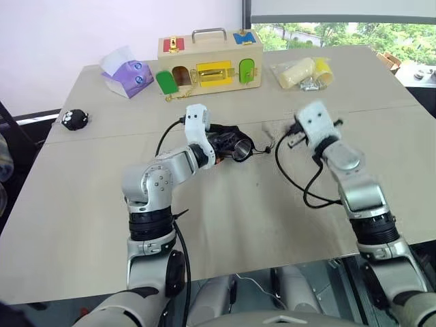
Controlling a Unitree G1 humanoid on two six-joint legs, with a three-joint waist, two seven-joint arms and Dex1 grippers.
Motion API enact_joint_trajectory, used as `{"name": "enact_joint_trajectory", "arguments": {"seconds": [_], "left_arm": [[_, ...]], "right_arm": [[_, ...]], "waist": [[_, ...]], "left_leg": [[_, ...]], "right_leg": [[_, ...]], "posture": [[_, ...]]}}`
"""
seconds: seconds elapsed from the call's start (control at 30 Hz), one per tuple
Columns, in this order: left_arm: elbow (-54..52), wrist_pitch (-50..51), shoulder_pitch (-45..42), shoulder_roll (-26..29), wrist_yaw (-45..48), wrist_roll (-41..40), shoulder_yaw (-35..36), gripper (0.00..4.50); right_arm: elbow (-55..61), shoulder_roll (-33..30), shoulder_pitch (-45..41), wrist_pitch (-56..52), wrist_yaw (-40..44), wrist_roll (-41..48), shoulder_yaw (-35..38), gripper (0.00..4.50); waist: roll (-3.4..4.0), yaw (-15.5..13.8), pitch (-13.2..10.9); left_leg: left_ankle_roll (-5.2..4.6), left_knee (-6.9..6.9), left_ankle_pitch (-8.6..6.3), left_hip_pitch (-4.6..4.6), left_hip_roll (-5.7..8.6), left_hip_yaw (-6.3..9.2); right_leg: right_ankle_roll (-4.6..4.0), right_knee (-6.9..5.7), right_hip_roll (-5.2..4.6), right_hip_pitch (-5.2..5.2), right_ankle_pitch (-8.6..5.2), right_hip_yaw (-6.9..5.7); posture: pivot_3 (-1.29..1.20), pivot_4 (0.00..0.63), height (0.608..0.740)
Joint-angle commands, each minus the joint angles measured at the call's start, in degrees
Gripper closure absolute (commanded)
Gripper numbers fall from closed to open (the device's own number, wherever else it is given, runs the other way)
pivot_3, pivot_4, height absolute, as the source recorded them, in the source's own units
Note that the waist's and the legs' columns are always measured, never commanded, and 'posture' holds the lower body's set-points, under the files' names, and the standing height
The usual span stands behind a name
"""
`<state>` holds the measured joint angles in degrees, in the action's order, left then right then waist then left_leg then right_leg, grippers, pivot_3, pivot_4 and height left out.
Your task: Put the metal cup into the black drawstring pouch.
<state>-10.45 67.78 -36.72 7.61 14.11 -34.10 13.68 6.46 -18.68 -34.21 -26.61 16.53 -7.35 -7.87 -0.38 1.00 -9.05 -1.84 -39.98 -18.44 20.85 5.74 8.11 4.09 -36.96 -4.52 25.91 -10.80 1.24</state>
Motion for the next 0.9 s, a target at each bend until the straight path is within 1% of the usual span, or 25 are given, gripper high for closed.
{"name": "enact_joint_trajectory", "arguments": {"seconds": [0.03,0.07,0.17,0.2,0.23,0.27,0.33,0.43,0.63,0.77,0.9], "left_arm": [[-2.6,-1.1,-0.9,-0.2,0.6,-3.1,2.1,4.5],[-2.5,-1.2,-0.9,-0.1,0.4,-3.3,2.1,4.5],[-2.3,-1.5,-0.4,0.5,-0.1,-3.1,1.3,4.5],[-2.4,-1.4,-0.2,0.7,-0.3,-3.0,1.2,4.5],[-2.5,-1.3,0.0,1.0,-0.3,-3.1,1.2,4.5],[-2.6,-1.2,0.2,1.2,-0.3,-3.2,1.2,4.5],[-3.0,-0.8,0.8,2.5,0.0,-3.3,1.3,4.5],[-4.2,0.2,3.3,5.6,0.7,-3.1,1.4,4.5],[-6.5,1.6,7.9,9.0,1.6,-3.9,1.3,4.5],[-7.3,1.7,8.8,9.7,1.1,-4.3,1.5,4.5],[-8.1,1.8,9.0,9.2,0.3,-4.6,1.4,4.5]], "right_arm": [[3.1,2.2,-0.3,-2.1,0.7,3.2,2.1,4.42],[3.1,2.4,-0.2,-2.5,0.7,3.5,2.3,4.42],[2.2,0.7,2.3,-2.6,3.1,3.2,0.6,4.42],[2.1,0.8,3.7,-3.8,4.8,5.1,1.1,4.42],[1.9,1.3,4.6,-5.4,4.8,6.4,2.1,3.87],[1.8,1.7,5.2,-6.5,4.7,7.2,2.8,3.54],[0.9,2.6,5.7,-6.8,3.6,7.9,3.9,2.57],[-0.8,5.8,5.8,-6.8,2.3,10.8,6.0,1.28],[-6.9,12.2,4.3,-5.0,0.7,13.6,7.1,1.28],[-13.8,13.6,0.9,-1.3,1.5,13.0,5.7,1.28],[-23.7,14.5,-3.8,3.0,2.1,12.2,4.8,1.28]], "waist": [[-0.01,-0.1,0.0],[0.0,-0.1,0.0],[0.0,-0.4,0.0],[-0.01,-0.5,0.0],[-0.01,-0.5,0.0],[0.0,-0.4,0.0],[0.01,-0.2,0.0],[0.03,0.3,0.0],[0.04,0.6,0.0],[0.04,0.6,0.0],[0.04,1.0,0.0]], "left_leg": [[0.0,0.0,0.0,0.01,0.0,0.0],[0.0,0.0,0.0,0.02,0.01,0.0],[-0.01,-0.01,0.0,0.05,0.09,-0.01],[-0.01,-0.01,0.0,0.06,0.1,0.01],[-0.01,-0.01,0.0,0.07,0.1,0.02],[-0.01,-0.01,0.0,0.07,0.09,0.03],[-0.01,0.01,0.0,0.07,0.08,0.03],[0.0,0.03,0.0,0.02,0.05,-0.04],[0.01,0.14,0.0,-0.05,0.07,-0.02],[0.0,0.14,0.0,-0.04,0.1,0.0],[0.0,0.14,0.0,-0.05,0.09,0.01]], "right_leg": [[0.0,0.02,0.0,0.0,0.0,0.0],[0.0,0.03,0.0,-0.01,0.0,0.0],[0.01,0.06,-0.02,-0.01,0.0,0.01],[0.01,0.07,-0.03,-0.01,0.0,-0.01],[0.01,0.08,-0.03,-0.01,0.0,-0.03],[0.0,0.09,-0.02,-0.03,0.0,-0.04],[0.0,0.09,-0.02,-0.01,0.0,-0.03],[0.0,0.01,0.0,0.08,0.01,0.15],[-0.01,0.0,0.08,0.11,0.01,0.22],[-0.01,0.01,0.06,0.11,0.01,0.2],[-0.02,0.01,0.07,0.11,0.01,0.19]], "posture": [[0.0,0.15,0.71],[0.0,0.15,0.71],[0.0,0.15,0.71],[0.0,0.15,0.71],[0.0,0.15,0.71],[0.0,0.15,0.71],[0.0,0.15,0.71],[0.0,0.15,0.71],[0.0,0.15,0.71],[0.0,0.15,0.71],[0.0,0.15,0.71]]}}
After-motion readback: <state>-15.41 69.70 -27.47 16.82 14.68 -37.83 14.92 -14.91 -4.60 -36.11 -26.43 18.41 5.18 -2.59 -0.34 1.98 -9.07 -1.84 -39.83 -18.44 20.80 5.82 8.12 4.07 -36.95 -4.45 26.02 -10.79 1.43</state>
